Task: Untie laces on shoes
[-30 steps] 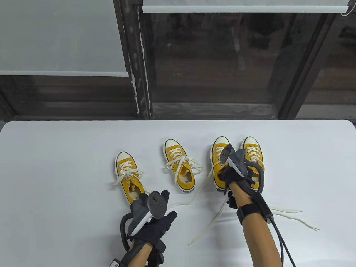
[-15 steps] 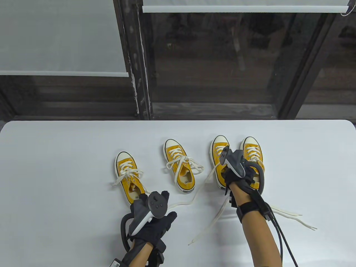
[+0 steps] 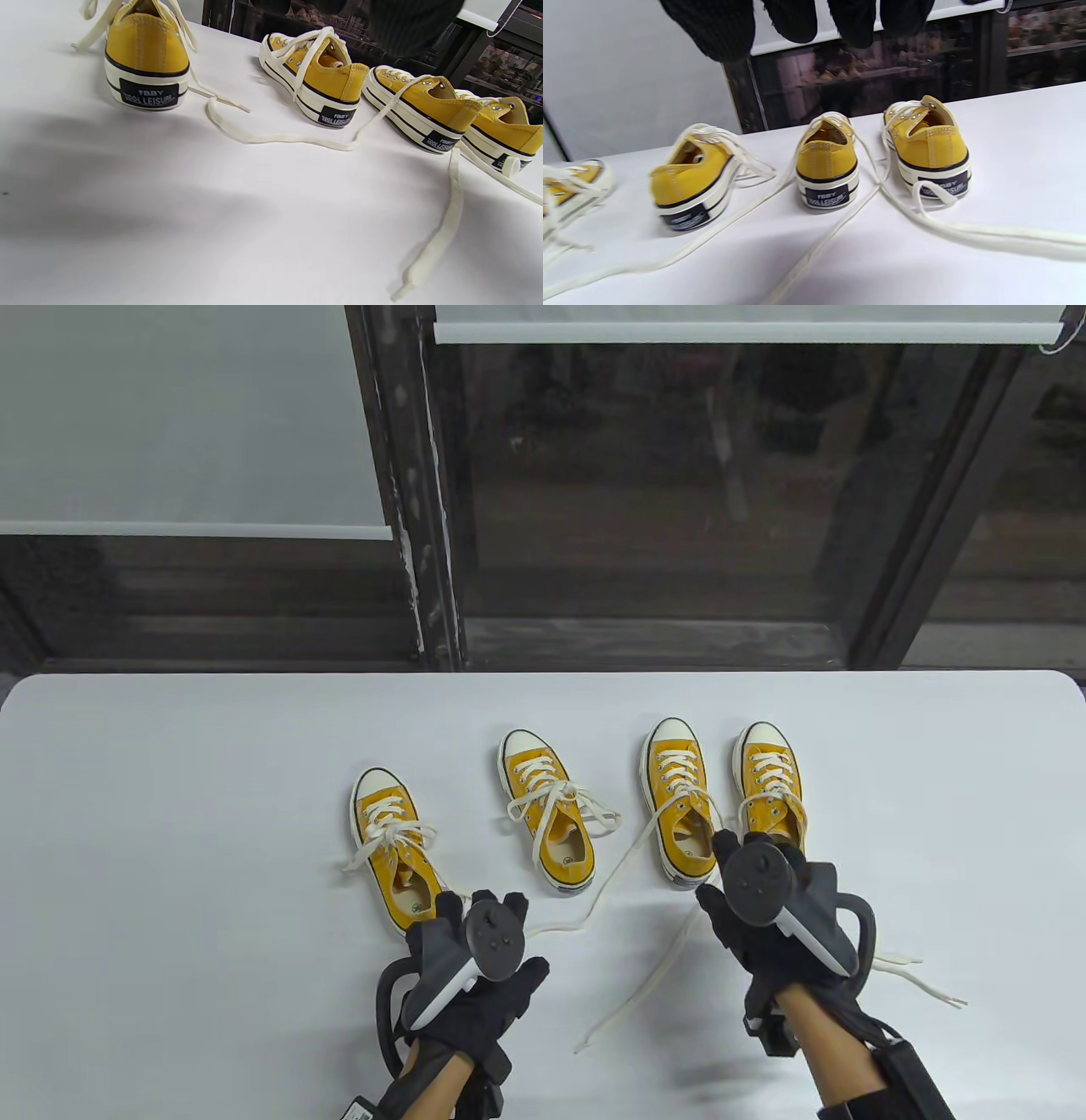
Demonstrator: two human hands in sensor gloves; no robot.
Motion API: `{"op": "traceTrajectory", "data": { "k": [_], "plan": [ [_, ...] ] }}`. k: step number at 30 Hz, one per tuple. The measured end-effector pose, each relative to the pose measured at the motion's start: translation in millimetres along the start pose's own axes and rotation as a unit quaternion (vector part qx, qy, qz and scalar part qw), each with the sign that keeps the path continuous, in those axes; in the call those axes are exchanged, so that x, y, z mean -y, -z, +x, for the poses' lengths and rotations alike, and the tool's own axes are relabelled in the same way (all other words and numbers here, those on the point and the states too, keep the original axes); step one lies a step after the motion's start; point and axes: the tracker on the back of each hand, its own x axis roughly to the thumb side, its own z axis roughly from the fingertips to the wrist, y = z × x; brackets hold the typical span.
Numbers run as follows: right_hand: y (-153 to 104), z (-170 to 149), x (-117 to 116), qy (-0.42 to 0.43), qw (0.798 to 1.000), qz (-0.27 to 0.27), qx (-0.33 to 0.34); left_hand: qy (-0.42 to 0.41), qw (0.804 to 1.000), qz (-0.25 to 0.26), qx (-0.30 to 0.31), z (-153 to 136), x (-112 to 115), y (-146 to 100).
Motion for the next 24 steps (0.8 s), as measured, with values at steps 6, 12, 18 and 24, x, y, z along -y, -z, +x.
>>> {"op": "traceTrajectory", "data": {
  "k": [6,12,18,24],
  "plan": [
    [-22,-20,-21,-0.007,0.999,-0.041,0.023,0.006,1.0,0.011,0.007,8,-6,-3],
    [-20,-23,-33,-0.003,0.999,-0.026,0.026,-0.056,0.998,0.018,0.02,23,-25,0],
    [-18,-28,-35,0.015,0.999,-0.031,0.02,-0.127,0.992,0.004,-0.002,43,-54,23],
    [-20,-35,-30,0.047,0.998,-0.037,0.017,-0.097,0.989,0.004,-0.109,55,-70,73]
  ]
}}
